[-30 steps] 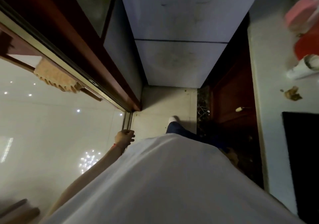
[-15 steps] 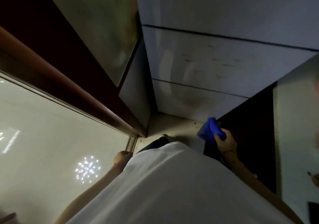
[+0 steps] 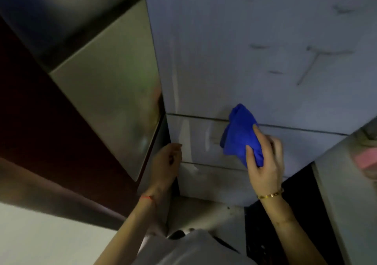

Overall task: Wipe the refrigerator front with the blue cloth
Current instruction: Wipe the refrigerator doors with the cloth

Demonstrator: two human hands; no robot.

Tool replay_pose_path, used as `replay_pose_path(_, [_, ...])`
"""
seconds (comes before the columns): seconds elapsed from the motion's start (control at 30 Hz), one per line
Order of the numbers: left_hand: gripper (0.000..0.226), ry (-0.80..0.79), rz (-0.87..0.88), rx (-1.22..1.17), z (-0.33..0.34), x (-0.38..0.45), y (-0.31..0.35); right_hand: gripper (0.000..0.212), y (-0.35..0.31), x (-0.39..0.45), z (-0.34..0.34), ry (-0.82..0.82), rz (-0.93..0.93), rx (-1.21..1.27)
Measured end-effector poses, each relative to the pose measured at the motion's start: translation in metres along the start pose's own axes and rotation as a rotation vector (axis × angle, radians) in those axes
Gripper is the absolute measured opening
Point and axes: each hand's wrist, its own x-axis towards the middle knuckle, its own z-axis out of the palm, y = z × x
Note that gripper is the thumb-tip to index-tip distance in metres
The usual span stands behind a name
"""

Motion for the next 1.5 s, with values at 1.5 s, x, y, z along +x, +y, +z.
replay_pose_path(1.5, [0.065, 0.801, 1.005, -0.242, -0.128, 0.197, 0.265, 0.046, -0.172, 0.356, -0.056, 0.446, -0.694, -0.438])
